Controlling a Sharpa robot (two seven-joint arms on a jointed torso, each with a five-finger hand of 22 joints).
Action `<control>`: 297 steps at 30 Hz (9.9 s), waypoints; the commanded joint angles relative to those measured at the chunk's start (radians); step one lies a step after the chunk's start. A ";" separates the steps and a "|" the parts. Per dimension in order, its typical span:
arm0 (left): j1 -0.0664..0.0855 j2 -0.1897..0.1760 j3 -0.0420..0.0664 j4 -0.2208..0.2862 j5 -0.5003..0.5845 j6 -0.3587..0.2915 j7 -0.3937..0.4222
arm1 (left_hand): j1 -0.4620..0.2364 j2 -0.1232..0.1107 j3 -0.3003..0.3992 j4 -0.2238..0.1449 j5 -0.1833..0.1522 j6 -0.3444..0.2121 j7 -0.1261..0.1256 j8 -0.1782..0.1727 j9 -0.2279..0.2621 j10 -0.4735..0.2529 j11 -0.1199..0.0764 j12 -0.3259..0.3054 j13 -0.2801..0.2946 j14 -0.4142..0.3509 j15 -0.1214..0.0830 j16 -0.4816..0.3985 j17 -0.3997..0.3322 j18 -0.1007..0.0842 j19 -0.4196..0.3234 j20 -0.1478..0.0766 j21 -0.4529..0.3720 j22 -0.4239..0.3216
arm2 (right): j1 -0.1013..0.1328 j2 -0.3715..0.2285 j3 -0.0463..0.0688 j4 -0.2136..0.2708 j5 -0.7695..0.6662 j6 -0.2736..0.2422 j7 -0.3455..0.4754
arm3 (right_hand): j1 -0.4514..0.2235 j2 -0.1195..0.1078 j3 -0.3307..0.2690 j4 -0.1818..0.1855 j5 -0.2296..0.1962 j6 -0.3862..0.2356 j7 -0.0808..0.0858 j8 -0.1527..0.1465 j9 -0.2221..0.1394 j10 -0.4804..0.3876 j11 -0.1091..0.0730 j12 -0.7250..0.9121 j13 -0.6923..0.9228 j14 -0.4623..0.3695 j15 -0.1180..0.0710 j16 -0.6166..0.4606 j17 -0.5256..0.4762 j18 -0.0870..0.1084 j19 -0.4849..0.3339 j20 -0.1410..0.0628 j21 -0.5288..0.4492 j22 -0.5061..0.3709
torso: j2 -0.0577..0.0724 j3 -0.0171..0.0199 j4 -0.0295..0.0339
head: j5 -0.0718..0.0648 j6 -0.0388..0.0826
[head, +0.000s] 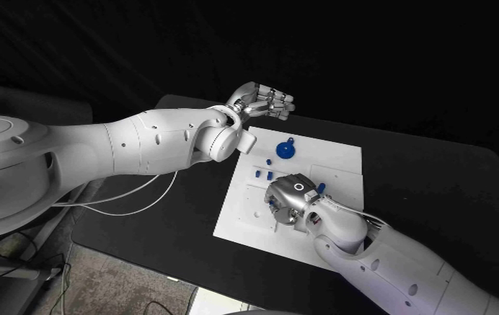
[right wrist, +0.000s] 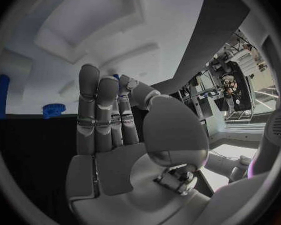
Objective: Assemble the parts on the task board
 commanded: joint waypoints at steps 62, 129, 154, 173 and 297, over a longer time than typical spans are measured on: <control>-0.065 0.044 -0.011 -0.153 0.062 0.060 0.050 | 0.007 0.006 0.000 0.004 0.001 0.008 -0.002 -0.002 -0.001 0.001 -0.001 -0.005 -0.001 -0.007 -0.001 -0.006 -0.002 0.002 0.010 0.000 0.007 -0.017 | 0.023 -0.253 0.172 0.033 0.328 0.125 0.109 | 0.094 -0.035 -0.562 0.150 0.002 -0.336 0.036 0.002 -0.014 -0.277 0.068 0.010 -0.002 -0.020 0.053 -0.004 -0.031 0.053 0.041 0.058 -0.125 -0.036 | -0.097 0.0447 -0.0309 | -0.148 0.003; -0.066 0.057 -0.012 -0.121 0.102 0.092 0.008 | -0.003 0.013 -0.003 0.001 0.001 0.008 -0.002 -0.003 -0.001 -0.005 0.001 -0.005 -0.001 -0.013 0.001 -0.007 -0.002 0.001 0.006 0.002 0.007 -0.028 | 0.024 -0.119 0.105 -0.113 0.099 0.119 -0.012 | 0.017 0.037 -0.090 0.000 -0.126 -0.058 0.013 0.006 -0.001 -0.022 0.001 0.010 0.004 -0.007 0.007 -0.003 0.001 0.007 0.022 0.008 -0.062 0.057 | -0.076 0.0341 -0.0066 | -0.154 -0.014; -0.066 0.049 -0.011 -0.127 0.104 0.120 -0.012 | -0.002 0.017 -0.016 0.014 -0.001 0.006 -0.002 -0.002 -0.001 -0.017 0.004 -0.004 -0.001 -0.024 0.005 -0.006 -0.002 0.002 0.008 0.008 0.002 -0.054 | 0.027 -0.171 0.184 0.081 0.116 0.073 -0.030 | 0.037 -0.009 0.010 -0.004 -0.073 0.013 -0.006 0.007 0.013 0.053 -0.016 0.010 0.005 -0.003 -0.008 -0.001 0.025 0.009 0.016 -0.006 -0.039 0.143 | -0.076 0.0315 -0.0105 | -0.113 -0.016; -0.066 0.077 -0.012 -0.138 0.077 0.110 0.013 | -0.003 0.011 -0.036 0.033 -0.007 0.004 -0.002 -0.002 -0.001 -0.016 0.004 -0.004 -0.001 -0.023 0.006 -0.007 -0.001 0.000 0.014 0.009 0.002 -0.078 | 0.023 -0.082 0.140 0.143 0.118 0.099 0.008 | 0.028 -0.004 0.009 -0.003 -0.049 0.013 -0.006 0.007 0.013 0.053 -0.016 0.010 0.004 -0.002 -0.008 -0.005 0.024 0.009 0.022 -0.007 -0.050 0.150 | -0.074 0.0325 -0.0106 | -0.038 -0.027; -0.038 0.115 -0.010 -0.134 0.085 0.089 -0.001 | 0.009 0.013 -0.031 0.030 0.000 0.005 -0.003 -0.002 -0.001 -0.014 0.004 -0.005 -0.001 -0.022 0.005 -0.007 -0.002 0.001 0.018 0.007 0.014 -0.117 | -0.040 0.040 -0.004 0.024 0.054 0.084 0.022 | -0.013 -0.013 -0.064 0.005 0.027 -0.110 0.026 0.004 -0.008 -0.085 0.024 0.007 -0.001 -0.005 0.018 -0.007 0.014 0.021 0.035 0.017 -0.110 0.186 | -0.053 0.0209 0.0146 | 0.034 -0.077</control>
